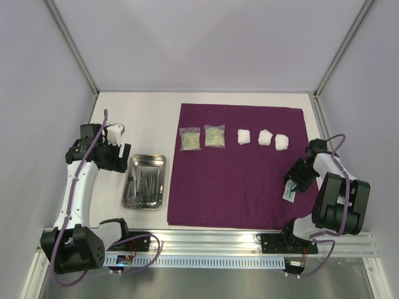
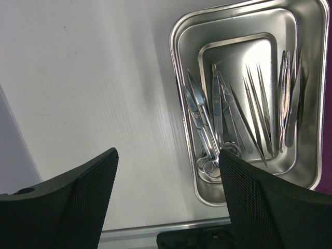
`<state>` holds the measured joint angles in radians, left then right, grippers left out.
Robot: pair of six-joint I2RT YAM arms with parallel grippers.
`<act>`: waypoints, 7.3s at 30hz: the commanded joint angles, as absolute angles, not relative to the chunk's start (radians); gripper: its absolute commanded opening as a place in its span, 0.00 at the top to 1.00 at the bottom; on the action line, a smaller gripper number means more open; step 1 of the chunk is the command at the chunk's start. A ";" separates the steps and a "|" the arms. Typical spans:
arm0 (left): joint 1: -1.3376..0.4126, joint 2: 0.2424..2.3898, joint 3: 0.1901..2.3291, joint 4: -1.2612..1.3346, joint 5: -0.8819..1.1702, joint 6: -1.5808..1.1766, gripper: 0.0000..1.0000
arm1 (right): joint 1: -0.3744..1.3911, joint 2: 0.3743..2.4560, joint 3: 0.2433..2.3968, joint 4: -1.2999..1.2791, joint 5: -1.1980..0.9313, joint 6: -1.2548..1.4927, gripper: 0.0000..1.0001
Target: Prepare the surgical pack
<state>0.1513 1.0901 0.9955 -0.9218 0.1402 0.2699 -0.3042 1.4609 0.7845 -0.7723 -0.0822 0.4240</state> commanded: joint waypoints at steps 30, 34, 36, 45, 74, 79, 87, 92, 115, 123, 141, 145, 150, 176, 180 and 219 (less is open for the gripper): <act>0.155 1.144 1.080 -0.963 0.133 0.259 0.13 | -0.259 1.772 1.327 -0.717 -0.235 0.179 0.55; 0.155 1.161 1.117 -0.980 0.141 0.262 0.13 | -0.259 1.867 1.417 -0.696 -0.265 0.183 0.55; 0.155 1.167 1.123 -0.982 0.130 0.268 0.13 | -0.261 1.928 1.469 -0.696 -0.281 0.180 0.55; 0.153 1.201 1.132 -0.992 0.095 0.259 0.13 | -0.259 2.057 1.558 -0.716 -0.264 0.190 0.56; 0.153 1.273 1.307 -1.084 0.215 0.241 0.15 | -0.261 1.885 1.477 -0.652 -0.420 0.282 0.99; 0.135 1.290 1.328 -1.091 0.226 0.226 0.15 | -0.241 1.842 1.434 -0.575 -0.529 0.339 1.00; 0.029 1.298 1.344 -1.123 0.146 0.225 0.15 | -0.178 1.965 1.385 -0.347 -0.644 0.520 1.00; 0.006 1.287 1.328 -1.131 0.133 0.232 0.15 | -0.179 1.967 1.322 -0.230 -0.600 0.587 1.00; 0.006 1.287 1.301 -1.112 0.094 0.232 0.15 | -0.190 1.936 1.223 -0.170 -0.506 0.630 1.00; 0.005 1.293 1.295 -1.101 0.081 0.235 0.15 | -0.198 1.931 1.206 -0.186 -0.494 0.612 1.00; 0.006 1.302 1.293 -1.097 0.072 0.238 0.15 | -0.204 1.885 1.305 -0.406 -0.344 0.405 0.58; 0.006 1.293 1.295 -1.100 0.071 0.239 0.15 | -0.206 1.928 1.328 -0.407 -0.371 0.402 0.58; 0.006 1.285 1.292 -1.101 0.061 0.239 0.15 | -0.206 2.015 1.387 -0.407 -0.434 0.411 0.60; 0.006 1.287 1.292 -1.100 0.058 0.239 0.15 | -0.166 2.103 1.414 -0.402 -0.532 0.416 0.82; 0.006 1.287 1.292 -1.098 0.058 0.239 0.15 | -0.166 2.054 1.411 -0.400 -0.561 0.431 0.99; 0.005 1.295 1.305 -1.112 0.089 0.245 0.15 | -0.005 2.125 1.578 -0.460 -0.536 0.370 0.62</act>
